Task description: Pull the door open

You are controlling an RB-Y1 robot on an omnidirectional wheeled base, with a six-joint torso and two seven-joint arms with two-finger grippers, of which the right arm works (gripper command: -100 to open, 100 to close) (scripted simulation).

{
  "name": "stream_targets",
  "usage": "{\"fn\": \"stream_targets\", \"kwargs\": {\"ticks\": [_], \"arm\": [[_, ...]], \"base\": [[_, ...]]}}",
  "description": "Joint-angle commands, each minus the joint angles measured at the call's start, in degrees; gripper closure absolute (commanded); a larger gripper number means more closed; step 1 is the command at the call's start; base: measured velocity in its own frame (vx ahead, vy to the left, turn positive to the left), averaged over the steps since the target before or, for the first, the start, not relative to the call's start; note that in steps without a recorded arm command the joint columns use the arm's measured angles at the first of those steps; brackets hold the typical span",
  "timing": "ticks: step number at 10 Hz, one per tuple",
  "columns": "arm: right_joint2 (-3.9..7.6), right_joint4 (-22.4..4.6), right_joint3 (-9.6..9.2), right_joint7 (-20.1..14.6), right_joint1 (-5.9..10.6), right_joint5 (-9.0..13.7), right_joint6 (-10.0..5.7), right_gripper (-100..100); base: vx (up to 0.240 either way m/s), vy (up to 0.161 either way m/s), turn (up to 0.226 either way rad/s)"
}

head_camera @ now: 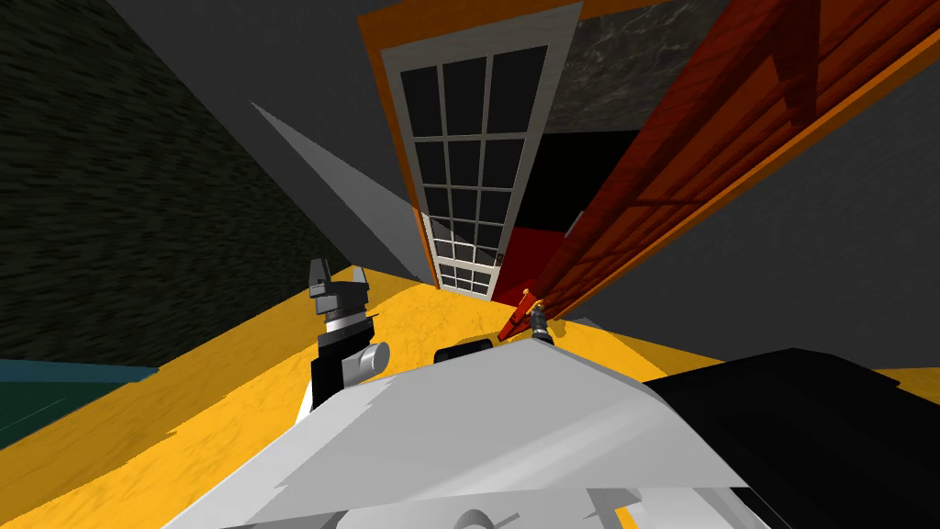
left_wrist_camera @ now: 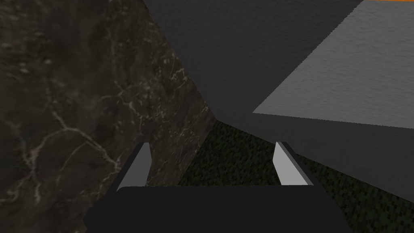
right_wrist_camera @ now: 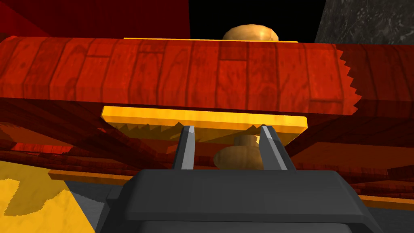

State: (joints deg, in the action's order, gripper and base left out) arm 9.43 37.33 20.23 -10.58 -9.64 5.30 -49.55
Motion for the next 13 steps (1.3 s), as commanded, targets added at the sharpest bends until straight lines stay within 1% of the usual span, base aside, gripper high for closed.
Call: {"fn": "stream_targets", "kwargs": {"ticks": [1, 2, 5, 6, 7, 10, 11, 12, 13], "arm": [[0.77, 0.47, -0.19, -2.86, -0.54, 0.73, 1.31, 100], [1.0, 0.41, -0.8, -4.46, -0.36, 0.94, 1.16, 100], [1.0, 0.41, -0.8, -4.81, -0.36, 0.94, 1.16, 100], [1.27, 0.34, -1.5, -6.82, -0.15, 1.18, 0.99, 100], [1.27, 0.34, -1.5, -6.82, -0.15, 1.18, 0.99, 100], [2.12, 0.13, -3.72, -12.18, 0.5, 1.95, 0.45, 100], [2.12, 0.13, -3.72, -13.01, 0.5, 1.95, 0.45, 100], [2.44, 0.06, -4.54, -15.07, 0.74, 2.24, 0.25, 100], [2.44, 0.06, -4.54, -15.21, 0.74, 2.24, 0.25, 100]], "base": [[-0.079, -0.046, 0.076], [-0.091, -0.036, 0.073], [-0.022, -0.018, -0.001], [-0.028, -0.038, 0.048], [-0.047, -0.019, 0.052], [-0.083, -0.042, 0.078], [-0.075, -0.065, 0.05], [-0.058, -0.041, 0.061], [-0.035, -0.02, 0.027]]}}
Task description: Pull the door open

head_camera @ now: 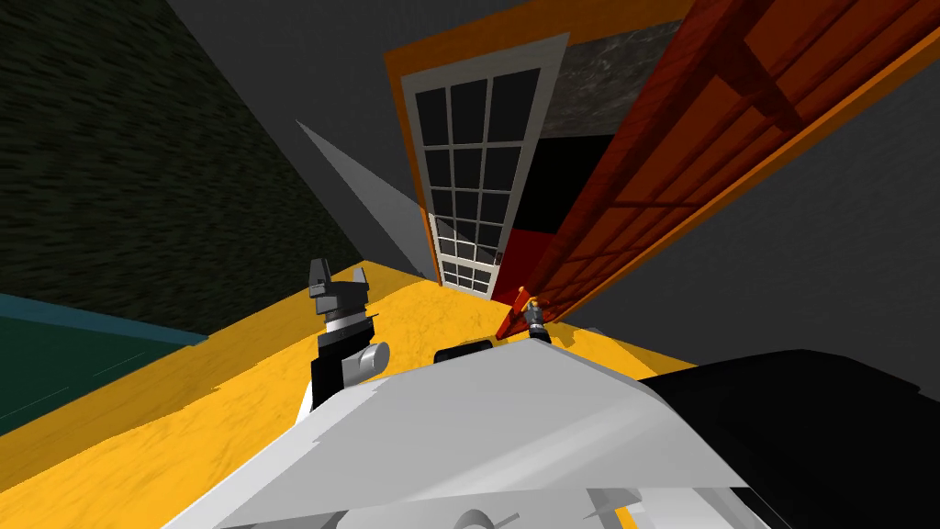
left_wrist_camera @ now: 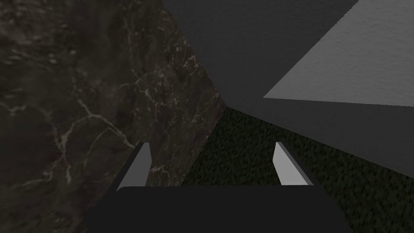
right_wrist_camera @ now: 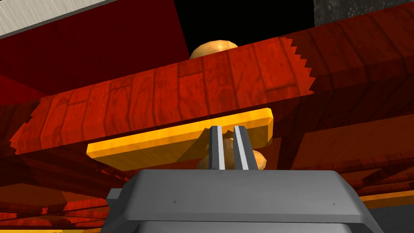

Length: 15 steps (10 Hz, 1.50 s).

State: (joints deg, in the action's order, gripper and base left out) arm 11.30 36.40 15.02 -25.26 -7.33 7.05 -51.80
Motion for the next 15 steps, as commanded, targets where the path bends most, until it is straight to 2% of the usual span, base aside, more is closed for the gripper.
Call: {"fn": "stream_targets", "kwargs": {"ticks": [1, 2, 3, 8, 9, 13, 14, 15], "arm": [[0.57, 0.99, 0.67, -0.53, -1.57, 0.49, 2.5, 100], [0.57, 0.99, 0.67, -0.53, -1.57, 0.49, 2.5, 100], [-0.14, 3.32, -0.76, -2.41, -1.19, 0.55, 1.77, -100], [-0.17, 3.94, -2.24, -7.13, -0.8, 1.84, 2.08, -100], [-0.17, 3.94, -2.24, -7.13, -0.8, 1.84, 2.08, -100], [-0.21, 4.67, -3.97, -12.61, -0.35, 3.35, 2.43, -100], [-0.21, 4.67, -3.97, -12.61, -0.35, 3.35, 2.43, -100], [-0.23, 4.87, -4.44, -14.11, -0.22, 3.76, 2.53, -100]], "base": [[-0.015, -0.005, -0.009], [-0.003, 0.001, -0.014], [-0.06, 0.003, 0.084], [-0.076, -0.031, 0.081], [-0.058, -0.03, 0.021], [-0.066, -0.045, 0.075], [-0.072, -0.055, 0.047], [-0.074, -0.041, 0.045]]}}
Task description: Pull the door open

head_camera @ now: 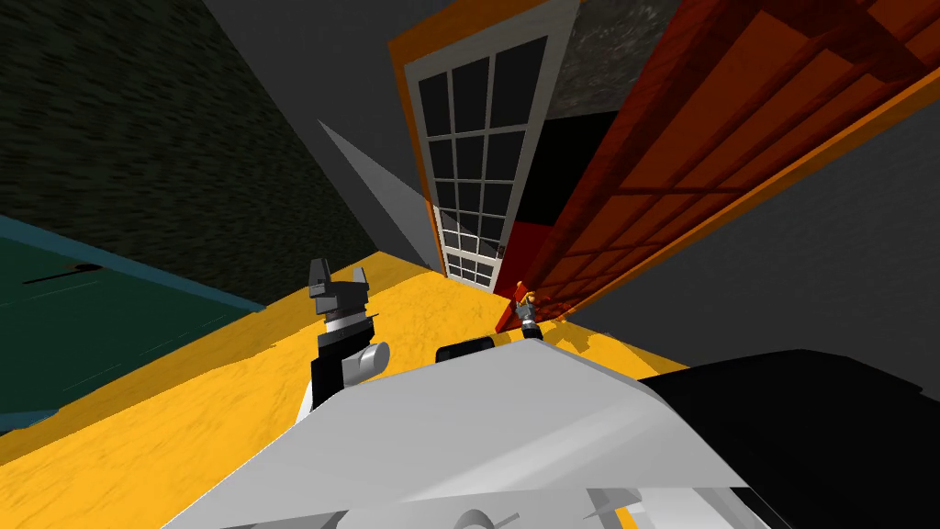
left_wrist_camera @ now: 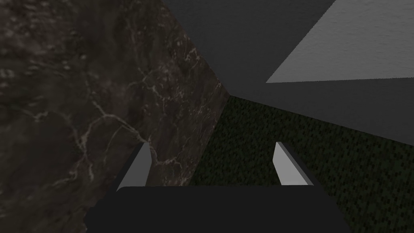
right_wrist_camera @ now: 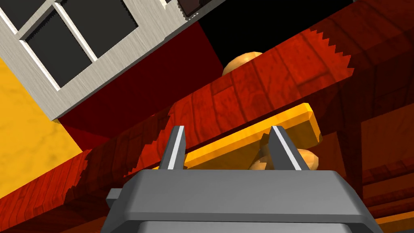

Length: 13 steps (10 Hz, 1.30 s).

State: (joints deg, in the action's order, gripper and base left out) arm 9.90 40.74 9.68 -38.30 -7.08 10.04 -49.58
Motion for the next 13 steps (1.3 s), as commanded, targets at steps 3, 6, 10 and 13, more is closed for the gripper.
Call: {"fn": "stream_targets", "kwargs": {"ticks": [3, 6, 10, 13], "arm": [[1.14, 1.17, -0.64, -5.89, -0.06, 2.12, 0.63, -100], [1.11, 1.63, -1.74, -9.49, 0.23, 3.08, 0.85, -100], [1.06, 2.58, -4.01, -16.24, 0.83, 5.06, 1.32, -100], [1.03, 3.06, -5.15, -20.32, 1.13, 6.06, 1.55, -100]], "base": [[-0.103, -0.066, 0.099], [-0.085, -0.046, 0.062], [-0.099, -0.072, 0.11], [-0.078, -0.04, 0.059]]}}
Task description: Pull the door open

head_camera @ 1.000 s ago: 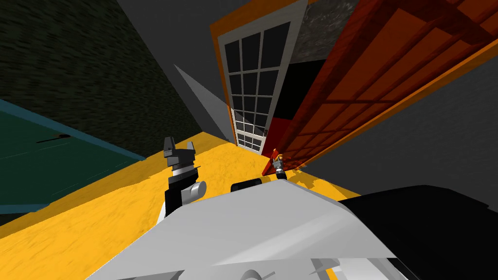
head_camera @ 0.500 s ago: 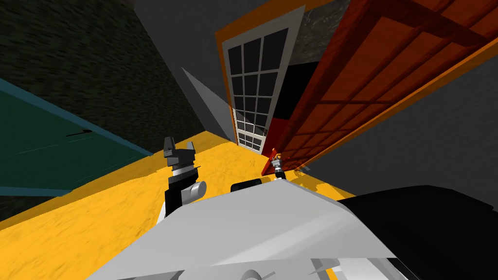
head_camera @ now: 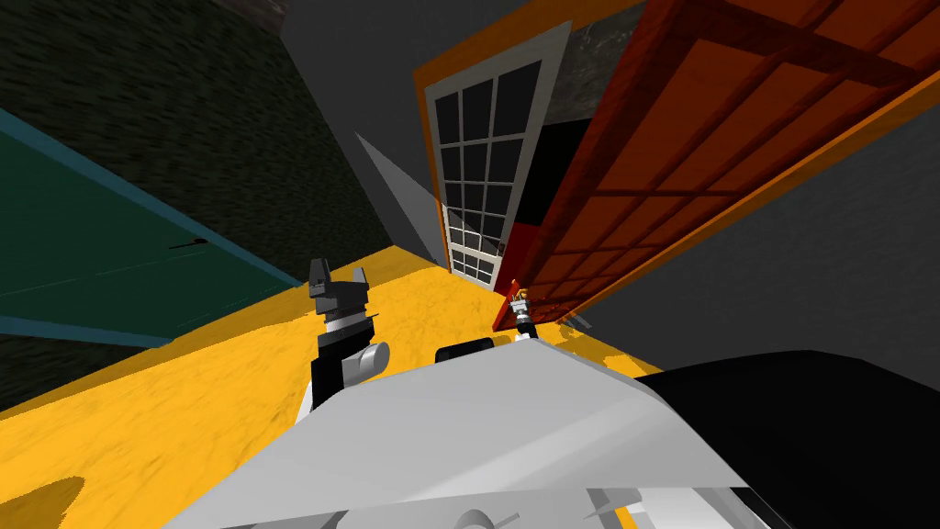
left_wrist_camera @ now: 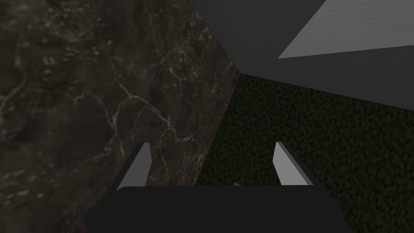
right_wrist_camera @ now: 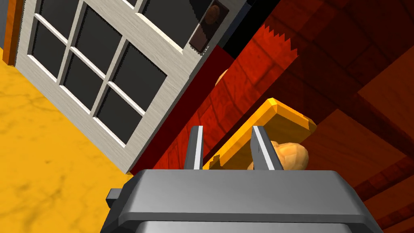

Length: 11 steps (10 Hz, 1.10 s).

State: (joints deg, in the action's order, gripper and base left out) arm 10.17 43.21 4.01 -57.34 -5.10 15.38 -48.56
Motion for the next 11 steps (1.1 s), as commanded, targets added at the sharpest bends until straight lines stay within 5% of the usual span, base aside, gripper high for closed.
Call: {"fn": "stream_targets", "kwargs": {"ticks": [1, 11], "arm": [[0.75, 0.83, -0.05, -2.86, -0.71, 1.21, 0.64, -100], [0.64, 2.76, -4.64, -17.71, 0.5, 5.23, 1.59, -100]], "base": [[-0.112, -0.063, 0.12], [-0.104, -0.054, 0.084]]}}
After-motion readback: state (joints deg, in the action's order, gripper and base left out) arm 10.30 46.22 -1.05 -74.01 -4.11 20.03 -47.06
